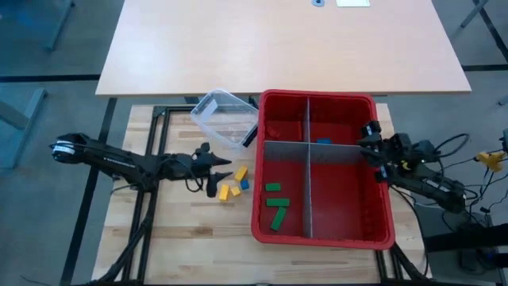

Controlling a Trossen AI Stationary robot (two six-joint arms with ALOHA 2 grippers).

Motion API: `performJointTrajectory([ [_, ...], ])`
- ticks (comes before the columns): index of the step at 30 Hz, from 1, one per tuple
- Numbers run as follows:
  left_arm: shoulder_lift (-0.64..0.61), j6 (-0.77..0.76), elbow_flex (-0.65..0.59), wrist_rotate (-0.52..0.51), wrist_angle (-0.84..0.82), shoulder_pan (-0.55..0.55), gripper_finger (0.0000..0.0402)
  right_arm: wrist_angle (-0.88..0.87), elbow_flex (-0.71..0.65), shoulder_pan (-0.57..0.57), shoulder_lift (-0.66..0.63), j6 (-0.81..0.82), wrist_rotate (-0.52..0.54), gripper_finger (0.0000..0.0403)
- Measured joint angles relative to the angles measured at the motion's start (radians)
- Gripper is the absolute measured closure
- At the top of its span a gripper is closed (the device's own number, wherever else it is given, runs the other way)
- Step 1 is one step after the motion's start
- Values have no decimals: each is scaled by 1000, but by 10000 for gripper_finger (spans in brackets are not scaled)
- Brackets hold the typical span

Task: Sort blocks
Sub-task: Put the blue block into the top right of the red bin

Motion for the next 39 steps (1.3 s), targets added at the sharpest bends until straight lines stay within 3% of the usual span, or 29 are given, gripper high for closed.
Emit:
performJointTrajectory([
  [12, 244, 65, 26, -1, -53, 1, 201, -23, 5, 0, 71, -36, 79, 298],
  [23, 503, 128, 175, 36, -48, 2, 195, -27, 19, 0, 106, -44, 79, 311],
  [39, 630, 116, 256, 72, -94, 2, 189, -24, 18, 0, 134, -44, 79, 302],
])
